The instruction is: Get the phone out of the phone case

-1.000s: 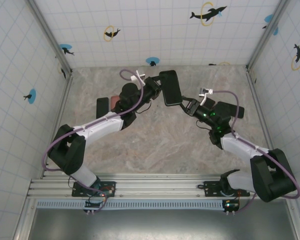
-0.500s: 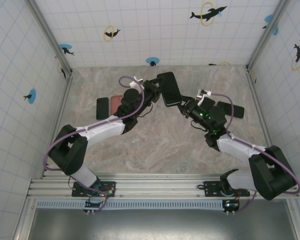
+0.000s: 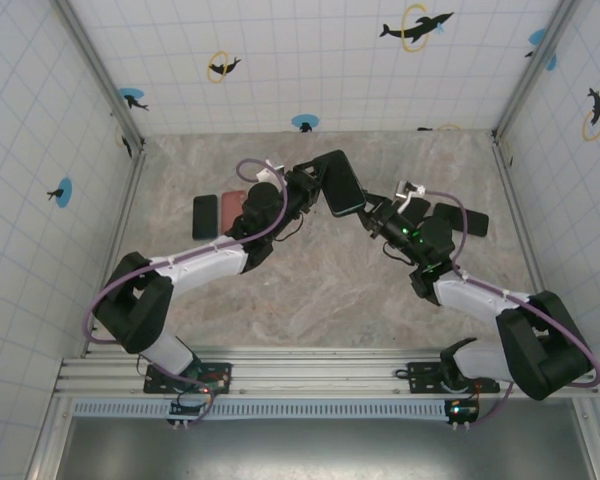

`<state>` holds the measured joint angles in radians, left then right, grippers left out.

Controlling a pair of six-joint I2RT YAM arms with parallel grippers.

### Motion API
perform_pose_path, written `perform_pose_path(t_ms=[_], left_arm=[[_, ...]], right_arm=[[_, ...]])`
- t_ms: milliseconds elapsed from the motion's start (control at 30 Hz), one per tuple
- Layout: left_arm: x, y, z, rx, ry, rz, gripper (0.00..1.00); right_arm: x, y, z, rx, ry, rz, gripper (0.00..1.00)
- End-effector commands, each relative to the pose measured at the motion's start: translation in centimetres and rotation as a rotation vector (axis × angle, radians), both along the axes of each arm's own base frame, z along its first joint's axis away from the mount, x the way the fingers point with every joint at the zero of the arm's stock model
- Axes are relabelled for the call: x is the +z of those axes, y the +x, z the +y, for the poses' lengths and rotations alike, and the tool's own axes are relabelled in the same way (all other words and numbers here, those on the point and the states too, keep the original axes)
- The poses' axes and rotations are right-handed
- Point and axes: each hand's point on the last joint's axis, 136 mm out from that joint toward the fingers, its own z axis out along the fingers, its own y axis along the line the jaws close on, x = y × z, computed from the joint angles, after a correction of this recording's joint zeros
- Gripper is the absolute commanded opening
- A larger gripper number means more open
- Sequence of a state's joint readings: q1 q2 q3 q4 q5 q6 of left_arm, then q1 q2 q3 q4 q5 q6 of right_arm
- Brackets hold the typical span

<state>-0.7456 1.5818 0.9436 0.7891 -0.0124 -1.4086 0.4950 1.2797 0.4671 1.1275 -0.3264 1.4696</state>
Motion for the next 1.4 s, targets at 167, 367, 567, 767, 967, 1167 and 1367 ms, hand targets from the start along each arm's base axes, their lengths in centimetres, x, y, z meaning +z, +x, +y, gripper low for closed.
perform_pose_path(t_ms=[167,367,567,767,967,1167,1367], left_arm=[[0.8,-1.1,0.3,-0.023,0.080,-0.009,0.69],[-1.2,-3.7,0.5,-0.063,0.090,0.060,0.69],[-2.0,-7.2,-1.1,-0.132,0.058,0.109,0.67],[-1.3,-9.0,-2.7,-0.188,0.004,0.132,0.62],[-0.3,-9.1,-3.8,-0.223,-0.019,0.124,0.57],[0.4,-8.6,-4.4,-0.221,-0.055,0.104,0.53],[0.3,-8.2,-4.7,-0.218,-0.064,0.099,0.52]], right_arm=[[2.3,0.3,-1.7,-0.066,0.069,-0.088,0.06],[2.6,1.6,-2.7,-0.121,0.066,-0.109,0.06],[2.3,2.8,-3.0,-0.167,0.042,-0.125,0.06],[2.0,3.7,-2.7,-0.188,0.004,-0.156,0.06],[1.7,3.8,-2.1,-0.182,-0.027,-0.169,0.06],[1.9,3.6,-1.8,-0.173,-0.048,-0.190,0.06],[2.2,3.4,-1.6,-0.165,-0.047,-0.198,0.05]])
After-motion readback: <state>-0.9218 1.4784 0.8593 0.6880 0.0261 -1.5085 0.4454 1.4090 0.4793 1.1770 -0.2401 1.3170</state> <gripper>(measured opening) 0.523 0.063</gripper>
